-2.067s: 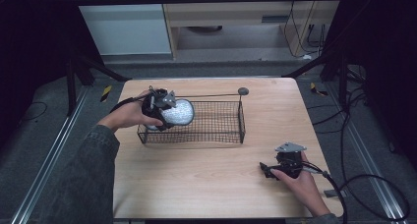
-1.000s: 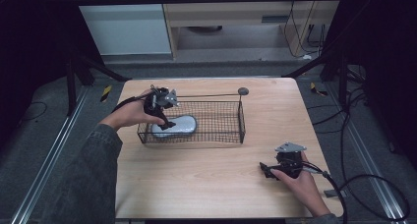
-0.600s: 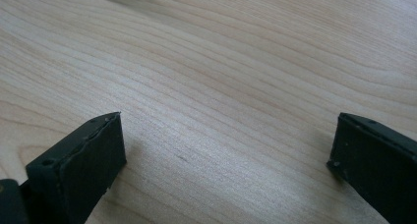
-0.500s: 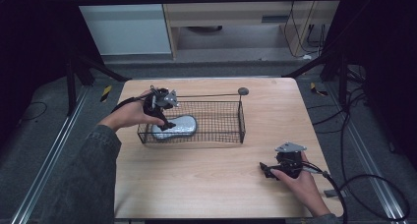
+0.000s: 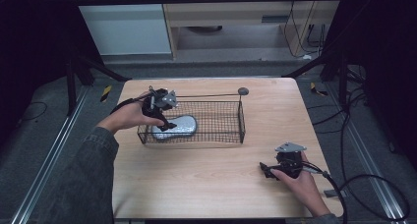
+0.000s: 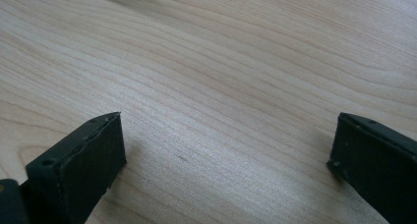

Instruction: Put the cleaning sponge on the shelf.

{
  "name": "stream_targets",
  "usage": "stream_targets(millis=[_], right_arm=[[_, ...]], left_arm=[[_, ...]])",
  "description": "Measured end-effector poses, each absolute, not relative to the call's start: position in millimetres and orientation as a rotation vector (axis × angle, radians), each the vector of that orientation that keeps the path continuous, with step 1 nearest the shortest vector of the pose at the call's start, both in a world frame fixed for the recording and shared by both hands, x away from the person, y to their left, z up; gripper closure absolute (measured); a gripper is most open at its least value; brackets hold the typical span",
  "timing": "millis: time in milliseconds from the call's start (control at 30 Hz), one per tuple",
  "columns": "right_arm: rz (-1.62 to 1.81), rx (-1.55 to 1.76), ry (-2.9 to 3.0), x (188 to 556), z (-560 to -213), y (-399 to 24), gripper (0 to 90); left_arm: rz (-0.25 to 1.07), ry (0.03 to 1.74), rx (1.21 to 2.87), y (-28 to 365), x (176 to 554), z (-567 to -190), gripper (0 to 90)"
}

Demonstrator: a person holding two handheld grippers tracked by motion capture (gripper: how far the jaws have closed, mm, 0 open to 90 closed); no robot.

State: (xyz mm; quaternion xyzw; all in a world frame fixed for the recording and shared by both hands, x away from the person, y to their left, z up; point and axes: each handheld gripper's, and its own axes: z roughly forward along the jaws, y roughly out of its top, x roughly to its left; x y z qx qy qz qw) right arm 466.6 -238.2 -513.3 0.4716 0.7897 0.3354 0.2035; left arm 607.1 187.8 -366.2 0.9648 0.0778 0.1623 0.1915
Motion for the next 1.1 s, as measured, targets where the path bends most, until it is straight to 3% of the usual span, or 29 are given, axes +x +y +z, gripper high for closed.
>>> stream_targets(millis=[733, 1100], right_arm=[[0.938, 1.315, 2.204, 467, -513, -238, 0.4], [0.937, 1.316, 2.204, 467, -513, -238, 0.4]], left_arm=[[0.576, 0.376, 2.621, 189, 569, -357, 19.8], [0.607, 0.56, 2.541, 182, 552, -355, 4.7]])
